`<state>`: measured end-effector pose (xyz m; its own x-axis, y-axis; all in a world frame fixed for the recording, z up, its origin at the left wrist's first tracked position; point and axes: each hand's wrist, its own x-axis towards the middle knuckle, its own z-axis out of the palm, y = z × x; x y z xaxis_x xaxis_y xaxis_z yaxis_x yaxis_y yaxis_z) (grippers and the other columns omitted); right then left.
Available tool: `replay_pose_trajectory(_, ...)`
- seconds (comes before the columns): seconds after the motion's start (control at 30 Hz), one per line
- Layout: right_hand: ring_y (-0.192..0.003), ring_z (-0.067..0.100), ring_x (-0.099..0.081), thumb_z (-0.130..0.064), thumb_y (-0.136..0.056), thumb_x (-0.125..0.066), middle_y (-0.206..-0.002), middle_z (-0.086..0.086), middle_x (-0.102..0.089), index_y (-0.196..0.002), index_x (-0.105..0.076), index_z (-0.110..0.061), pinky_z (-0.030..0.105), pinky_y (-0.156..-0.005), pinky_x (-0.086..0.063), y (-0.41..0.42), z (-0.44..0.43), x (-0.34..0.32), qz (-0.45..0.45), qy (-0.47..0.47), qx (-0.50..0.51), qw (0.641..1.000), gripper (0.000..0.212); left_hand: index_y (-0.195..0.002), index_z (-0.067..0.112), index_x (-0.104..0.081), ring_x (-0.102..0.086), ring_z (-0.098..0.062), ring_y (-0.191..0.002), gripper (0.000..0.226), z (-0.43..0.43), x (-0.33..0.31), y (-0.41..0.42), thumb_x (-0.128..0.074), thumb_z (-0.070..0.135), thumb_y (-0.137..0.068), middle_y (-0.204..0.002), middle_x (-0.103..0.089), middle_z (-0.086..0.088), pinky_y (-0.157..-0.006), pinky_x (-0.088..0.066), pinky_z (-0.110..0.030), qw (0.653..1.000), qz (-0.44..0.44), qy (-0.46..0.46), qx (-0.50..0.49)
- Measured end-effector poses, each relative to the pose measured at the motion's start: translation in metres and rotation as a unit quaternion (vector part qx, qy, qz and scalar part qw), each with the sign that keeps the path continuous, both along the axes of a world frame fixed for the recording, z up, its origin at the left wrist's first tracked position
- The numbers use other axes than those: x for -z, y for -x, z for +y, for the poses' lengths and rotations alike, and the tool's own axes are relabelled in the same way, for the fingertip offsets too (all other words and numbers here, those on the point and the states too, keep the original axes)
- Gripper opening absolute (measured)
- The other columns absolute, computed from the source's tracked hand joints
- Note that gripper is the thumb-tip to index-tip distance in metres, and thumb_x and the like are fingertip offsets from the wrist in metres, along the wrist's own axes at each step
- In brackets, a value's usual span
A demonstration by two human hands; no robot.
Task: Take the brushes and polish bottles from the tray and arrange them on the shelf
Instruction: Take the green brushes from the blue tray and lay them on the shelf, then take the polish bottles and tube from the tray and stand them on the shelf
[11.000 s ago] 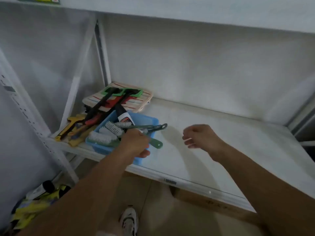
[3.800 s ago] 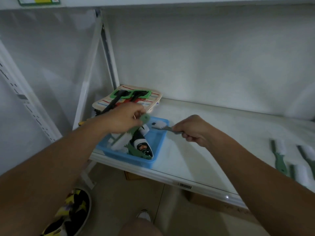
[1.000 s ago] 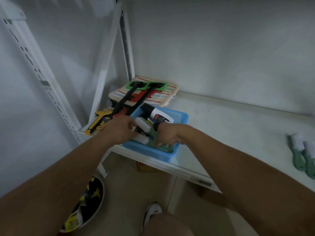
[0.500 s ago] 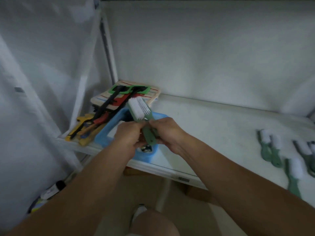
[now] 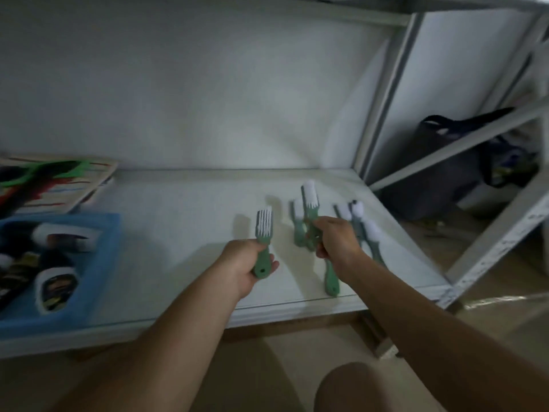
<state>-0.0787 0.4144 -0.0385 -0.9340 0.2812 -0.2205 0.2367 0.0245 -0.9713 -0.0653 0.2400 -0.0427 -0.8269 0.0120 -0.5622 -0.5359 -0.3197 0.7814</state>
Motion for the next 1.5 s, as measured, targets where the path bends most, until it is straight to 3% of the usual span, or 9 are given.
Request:
replay_pose_trajectory(0.1, -0.042, 0.011, -0.047, -0.008, -0.098, -0.052, -0.076, 0.016, -0.067, -0.089, -0.068, -0.004, 0.024, -0.045, -0.032, 0.008, 0.053, 0.009, -0.022, -0.042, 0.034, 0.998, 0.019, -0.114, 0.0, -0.067, -0.063, -0.029, -0.083, 0.024, 0.05, 0.008, 0.017, -0.064, 0.005, -0.09, -0.101, -0.068, -0.017, -0.08, -0.056, -0.042, 0.996, 0.039, 0.081, 0.017)
replay_pose_trajectory(0.4, -0.033, 0.007, -0.049, -0.014, -0.094, -0.067, -0.07, 0.01, -0.067, -0.101, -0.074, -0.004, 0.018, -0.035, -0.039, 0.046, 0.12, 0.029, -0.063, -0.102, 0.051, 0.991, 0.014, -0.1, 0.008, -0.075, -0.067, -0.026, -0.07, 0.02, 0.15, 0.008, 0.094, -0.074, 0.011, -0.08, -0.087, -0.074, -0.011, -0.078, -0.062, -0.047, 0.979, 0.111, 0.169, -0.039)
replay_pose_trajectory(0.6, -0.083, 0.039, -0.07, 0.009, -0.086, -0.066, -0.1, 0.024, -0.067, -0.086, -0.072, -0.002, 0.039, -0.064, -0.063, 0.062, 0.124, 0.043, -0.076, -0.023, 0.079, 0.994, 0.012, -0.115, -0.001, -0.065, -0.068, -0.03, -0.096, 0.033, 0.176, 0.011, 0.122, -0.044, -0.001, -0.09, -0.111, -0.068, -0.016, -0.089, -0.059, -0.046, 0.976, 0.112, 0.18, 0.055)
replay_pose_trajectory(0.73, -0.085, 0.04, -0.072, 0.009, -0.076, -0.069, -0.095, 0.023, -0.072, -0.076, -0.075, -0.01, 0.049, -0.078, -0.062, 0.05, 0.122, 0.046, -0.066, -0.099, 0.062, 0.991, 0.019, -0.118, 0.009, -0.065, -0.064, -0.029, -0.104, 0.032, 0.165, 0.011, 0.1, -0.045, 0.009, -0.093, -0.119, -0.065, -0.012, -0.096, -0.054, -0.042, 0.965, 0.143, 0.215, 0.055)
replay_pose_trajectory(0.83, -0.083, 0.037, -0.072, 0.006, -0.071, -0.072, -0.084, 0.016, -0.074, -0.064, -0.074, -0.019, 0.05, -0.078, -0.062, 0.036, 0.111, 0.032, -0.048, -0.186, 0.055, 0.98, 0.026, -0.103, 0.018, -0.073, -0.066, -0.027, -0.106, 0.024, 0.131, 0.005, 0.061, -0.052, 0.018, -0.092, -0.119, -0.069, -0.006, -0.096, -0.053, -0.04, 0.953, 0.187, 0.231, 0.056)
replay_pose_trajectory(0.93, -0.085, 0.034, -0.072, 0.005, -0.075, -0.073, -0.086, 0.016, -0.075, -0.08, -0.077, -0.012, 0.047, -0.081, -0.06, 0.028, 0.085, 0.014, -0.035, -0.24, 0.026, 0.97, 0.018, -0.081, 0.025, -0.074, -0.069, -0.022, -0.099, 0.023, 0.076, 0.003, 0.011, -0.055, 0.014, -0.089, -0.103, -0.075, -0.004, -0.095, -0.054, -0.041, 0.944, 0.219, 0.231, 0.082)
replay_pose_trajectory(1.13, -0.042, 0.001, -0.064, 0.007, -0.094, -0.05, -0.078, 0.014, -0.069, -0.093, -0.07, 0.0, 0.015, -0.045, -0.051, 0.019, -0.036, -0.014, 0.054, -0.2, -0.052, 0.977, 0.021, -0.099, 0.022, -0.073, -0.069, -0.012, -0.093, 0.023, -0.059, 0.001, -0.056, -0.054, 0.015, -0.089, -0.096, -0.076, 0.005, -0.091, -0.055, -0.035, 0.917, 0.253, 0.304, 0.061)
replay_pose_trajectory(1.37, -0.068, 0.023, -0.076, 0.004, -0.088, -0.06, -0.082, 0.014, -0.076, -0.083, -0.076, -0.003, 0.035, -0.069, -0.064, 0.005, -0.201, -0.028, 0.141, -0.19, -0.236, 0.942, 0.018, -0.089, 0.024, -0.07, -0.07, -0.02, -0.09, 0.015, -0.211, -0.011, -0.072, -0.059, 0.014, -0.088, -0.09, -0.075, 0.001, -0.083, -0.057, -0.037, 0.881, 0.218, 0.418, -0.047)
replay_pose_trajectory(1.5, -0.067, 0.023, -0.076, -0.004, -0.082, -0.063, -0.072, 0.011, -0.076, -0.072, -0.074, -0.015, 0.043, -0.075, -0.063, 0.002, -0.27, -0.029, 0.15, -0.228, -0.317, 0.908, 0.019, -0.098, 0.021, -0.073, -0.067, -0.017, -0.094, 0.016, -0.288, -0.022, -0.073, -0.058, 0.018, -0.091, -0.1, -0.073, 0.002, -0.082, -0.053, -0.034, 0.793, 0.165, 0.581, -0.08)
